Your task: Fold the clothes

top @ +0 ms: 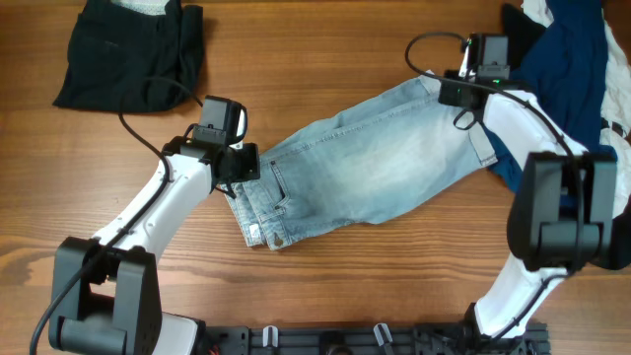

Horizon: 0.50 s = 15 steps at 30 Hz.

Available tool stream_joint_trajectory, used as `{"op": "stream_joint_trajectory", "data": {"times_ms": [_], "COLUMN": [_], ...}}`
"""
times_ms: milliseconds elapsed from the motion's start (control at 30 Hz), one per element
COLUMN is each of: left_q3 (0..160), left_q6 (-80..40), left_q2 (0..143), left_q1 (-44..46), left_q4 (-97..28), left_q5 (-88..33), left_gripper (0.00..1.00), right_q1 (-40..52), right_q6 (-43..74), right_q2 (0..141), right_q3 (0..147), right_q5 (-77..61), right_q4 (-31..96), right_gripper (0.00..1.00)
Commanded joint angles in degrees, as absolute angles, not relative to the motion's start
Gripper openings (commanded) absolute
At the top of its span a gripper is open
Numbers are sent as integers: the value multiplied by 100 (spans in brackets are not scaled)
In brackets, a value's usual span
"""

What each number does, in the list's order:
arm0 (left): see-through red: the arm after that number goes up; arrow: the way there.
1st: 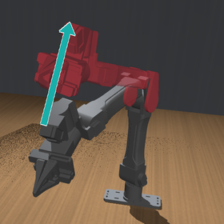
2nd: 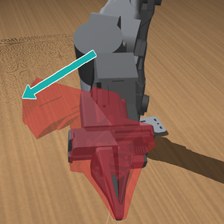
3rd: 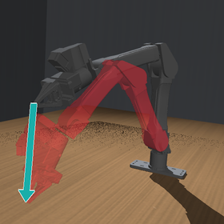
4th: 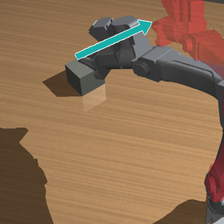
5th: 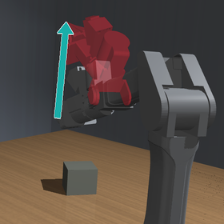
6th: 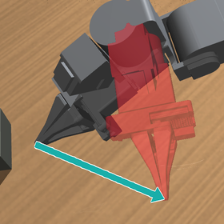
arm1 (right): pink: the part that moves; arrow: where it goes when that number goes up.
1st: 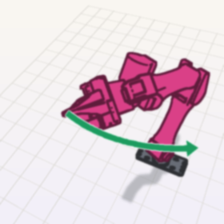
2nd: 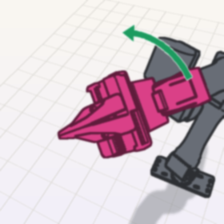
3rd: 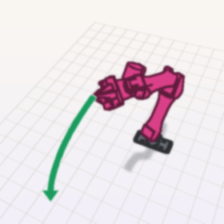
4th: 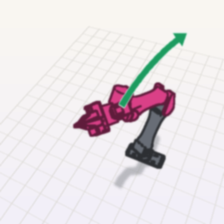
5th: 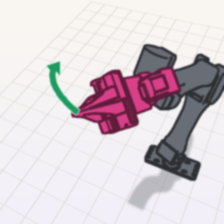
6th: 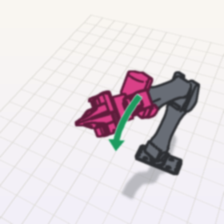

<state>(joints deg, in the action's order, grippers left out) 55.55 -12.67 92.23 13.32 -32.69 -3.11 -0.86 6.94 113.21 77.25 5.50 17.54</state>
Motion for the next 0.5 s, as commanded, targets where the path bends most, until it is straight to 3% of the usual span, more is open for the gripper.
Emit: {"op": "stream_joint_trajectory", "data": {"times_ms": [0,467], "left_q3": [5540,5776], "left_q6": [-1238,-1741], "left_q2": [9113,8366], "left_q1": [1321,1321], "left_q4": [-3258,-3645], "left_q5": [-403,78], "left_gripper": [4,4], "right_q1": [-152,-145], "right_q6": [613,703], "right_q2": [11102,11148], "right_q3": [7741,7741], "right_q5": [740,-40], "right_q4": [1776,499], "right_gripper": [5,4]}}
